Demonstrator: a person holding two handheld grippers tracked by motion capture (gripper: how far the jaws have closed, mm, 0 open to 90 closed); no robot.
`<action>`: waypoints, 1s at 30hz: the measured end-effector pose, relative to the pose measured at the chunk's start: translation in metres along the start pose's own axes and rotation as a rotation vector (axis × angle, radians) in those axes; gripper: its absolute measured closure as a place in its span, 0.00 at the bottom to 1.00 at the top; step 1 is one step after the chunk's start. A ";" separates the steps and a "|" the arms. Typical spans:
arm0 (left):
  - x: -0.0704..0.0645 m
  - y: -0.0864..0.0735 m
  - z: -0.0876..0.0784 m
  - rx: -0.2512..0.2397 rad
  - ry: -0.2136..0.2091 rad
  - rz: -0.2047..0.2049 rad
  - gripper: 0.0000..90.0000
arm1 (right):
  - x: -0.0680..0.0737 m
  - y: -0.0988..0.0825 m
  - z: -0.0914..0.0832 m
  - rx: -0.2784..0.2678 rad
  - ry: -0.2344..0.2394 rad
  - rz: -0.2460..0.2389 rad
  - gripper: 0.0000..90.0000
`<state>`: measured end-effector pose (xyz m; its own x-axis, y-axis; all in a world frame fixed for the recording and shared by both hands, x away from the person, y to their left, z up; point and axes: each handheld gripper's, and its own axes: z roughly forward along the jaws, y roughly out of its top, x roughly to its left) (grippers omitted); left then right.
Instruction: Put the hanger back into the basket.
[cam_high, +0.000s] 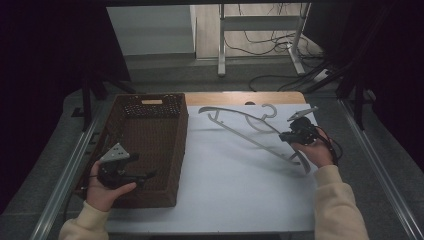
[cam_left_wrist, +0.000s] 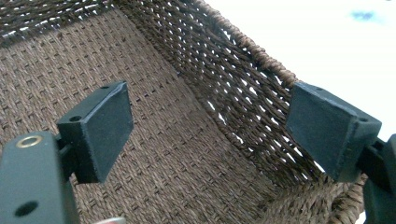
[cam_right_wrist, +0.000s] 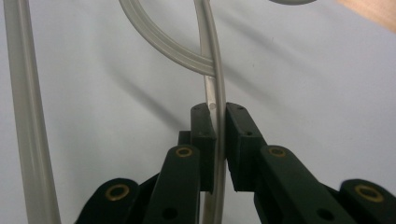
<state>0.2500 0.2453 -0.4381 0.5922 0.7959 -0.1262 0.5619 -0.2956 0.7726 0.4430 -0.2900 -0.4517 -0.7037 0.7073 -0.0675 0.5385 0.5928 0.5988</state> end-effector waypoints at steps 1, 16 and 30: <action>0.000 0.000 0.000 0.000 0.000 0.000 0.17 | 0.001 0.002 -0.004 -0.010 0.002 -0.004 0.91; 0.000 0.000 0.000 0.000 0.002 -0.001 0.17 | 0.016 0.005 -0.030 -0.060 0.022 -0.047 0.91; 0.000 0.002 -0.002 -0.010 -0.009 -0.008 0.17 | 0.035 0.012 -0.046 -0.101 0.040 -0.132 0.91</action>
<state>0.2499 0.2456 -0.4356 0.5933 0.7931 -0.1380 0.5609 -0.2843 0.7776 0.4037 -0.2758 -0.4101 -0.7841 0.6089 -0.1203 0.3921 0.6362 0.6645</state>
